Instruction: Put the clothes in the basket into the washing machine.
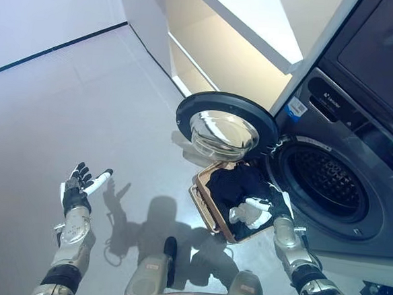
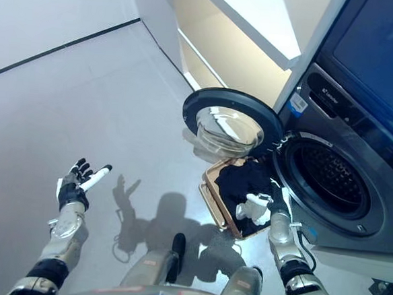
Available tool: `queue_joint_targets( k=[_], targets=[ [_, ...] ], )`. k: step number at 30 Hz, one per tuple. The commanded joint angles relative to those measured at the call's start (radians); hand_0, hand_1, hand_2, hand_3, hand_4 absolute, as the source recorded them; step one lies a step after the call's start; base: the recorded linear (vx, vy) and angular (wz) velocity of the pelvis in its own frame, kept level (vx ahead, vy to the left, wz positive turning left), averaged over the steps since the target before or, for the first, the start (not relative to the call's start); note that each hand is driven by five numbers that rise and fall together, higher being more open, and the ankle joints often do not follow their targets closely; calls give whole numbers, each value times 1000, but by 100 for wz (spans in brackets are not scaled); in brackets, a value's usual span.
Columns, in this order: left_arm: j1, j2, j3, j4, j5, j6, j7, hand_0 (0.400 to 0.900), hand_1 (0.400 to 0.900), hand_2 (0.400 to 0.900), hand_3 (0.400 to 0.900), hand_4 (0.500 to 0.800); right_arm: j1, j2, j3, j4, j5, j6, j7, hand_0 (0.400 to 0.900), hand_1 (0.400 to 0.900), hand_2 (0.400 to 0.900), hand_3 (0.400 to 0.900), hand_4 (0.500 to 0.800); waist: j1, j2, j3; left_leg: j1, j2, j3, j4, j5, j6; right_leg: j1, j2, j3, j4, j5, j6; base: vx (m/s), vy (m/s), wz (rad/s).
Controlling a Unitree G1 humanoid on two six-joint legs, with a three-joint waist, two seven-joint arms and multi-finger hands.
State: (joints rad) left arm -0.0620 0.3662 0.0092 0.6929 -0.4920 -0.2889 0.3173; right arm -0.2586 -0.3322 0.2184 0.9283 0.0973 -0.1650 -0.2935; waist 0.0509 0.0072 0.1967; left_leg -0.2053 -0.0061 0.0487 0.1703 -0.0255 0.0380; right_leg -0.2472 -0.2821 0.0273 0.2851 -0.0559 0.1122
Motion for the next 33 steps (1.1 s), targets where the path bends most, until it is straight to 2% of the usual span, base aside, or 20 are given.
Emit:
queue_joint_targets(
  k=[1, 2, 4, 5, 6, 7, 11, 15, 19, 24, 27, 33],
  targets=[
    [-40, 39, 36, -69, -22, -96, -1, 900, 900, 900, 900, 800, -56, -62, -17, -21, 16, -43, -38, 900, 900, 900, 900, 800, -35, -23, 42, -7, -35, -123, 4, -35, -13, 5, 30, 34, -137, 164, 50, 204, -135, 67],
    [-44, 37, 36, -95, -34, -104, 0, 900, 900, 900, 900, 800, -55, -68, -19, -21, 14, -44, -38, 900, 900, 900, 900, 800, -53, -35, 64, 10, -38, -140, 20, -58, -27, -47, 38, 35, -173, 199, 65, 158, -172, 71],
    [-44, 36, 39, -126, -39, -109, 5, 900, 900, 900, 900, 800, -59, -71, -20, -31, 17, -45, -43, 900, 900, 900, 900, 800, -66, -48, 93, 1, -38, -160, 74, -89, -39, -65, 33, 23, -180, 223, 69, 109, -188, 68],
    [-44, 36, 39, -127, -39, -109, 6, 900, 900, 900, 900, 800, -59, -71, -20, -31, 17, -45, -43, 900, 900, 900, 900, 800, -68, -46, 93, -1, -38, -162, 79, -91, -39, -65, 34, 21, -180, 222, 68, 58, -254, 77],
    [-56, 35, 40, -143, -41, -110, 14, 900, 900, 900, 900, 800, -62, -74, -20, -21, 15, -47, -48, 900, 900, 900, 900, 800, -64, -67, 113, -42, -38, -185, 152, -124, -49, -69, 41, 18, -167, 196, 58, 13, -233, 73],
    [-67, 36, 36, -148, -51, -113, 17, 900, 900, 900, 900, 800, -82, -86, -5, -5, -3, -43, -55, 900, 900, 900, 900, 800, -63, -62, 123, -69, -36, -197, 171, -125, -54, -91, 50, 7, -142, 189, 53, 15, -294, 86],
    [-95, 25, 16, -193, -75, -127, 27, 900, 900, 900, 900, 800, -192, -160, 48, 86, -115, -12, -101, 900, 900, 900, 900, 800, -59, -37, 144, -150, 1, -217, 142, -77, -90, -143, 42, -59, -132, 189, 49, -42, -175, 63],
    [-162, 26, -48, -208, -77, -125, 39, 900, 900, 900, 900, 800, -301, -208, 92, 243, -190, 30, -164, 900, 900, 900, 900, 800, -56, 6, 191, -222, 36, -172, 120, -31, -121, -191, 24, -108, -138, 190, 45, -103, -73, 31],
    [-192, 26, -75, -287, -56, -128, 56, 900, 900, 900, 900, 800, -342, -268, 137, 275, -288, 54, -173, 900, 900, 900, 900, 800, -54, 43, 233, -291, 25, -149, 141, -32, -118, -288, 11, -85, -98, 203, 49, -86, 53, -24],
    [-209, 13, -92, -371, -41, -132, 66, 900, 900, 900, 900, 800, -370, -316, 177, 273, -354, 68, -189, 900, 900, 900, 900, 800, -54, 63, 267, -381, 7, -134, 205, -57, -107, -386, 4, -54, -50, 204, 55, -96, 51, -12],
    [-220, 13, -106, -449, -28, -136, 61, 900, 900, 900, 900, 800, -402, -361, 219, 302, -425, 87, -207, 900, 900, 900, 900, 800, -56, 86, 283, -479, -16, -132, 260, -72, -100, -468, -13, -35, -12, 200, 56, -84, 20, 13],
    [-234, 20, -115, -493, -21, -140, 59, 900, 900, 900, 900, 800, -440, -414, 287, 320, -527, 108, -209, 900, 900, 900, 900, 800, -48, 105, 299, -564, -29, -127, 290, -74, -99, -553, -14, -19, 19, 196, 51, -15, 5, 4]
  ],
)
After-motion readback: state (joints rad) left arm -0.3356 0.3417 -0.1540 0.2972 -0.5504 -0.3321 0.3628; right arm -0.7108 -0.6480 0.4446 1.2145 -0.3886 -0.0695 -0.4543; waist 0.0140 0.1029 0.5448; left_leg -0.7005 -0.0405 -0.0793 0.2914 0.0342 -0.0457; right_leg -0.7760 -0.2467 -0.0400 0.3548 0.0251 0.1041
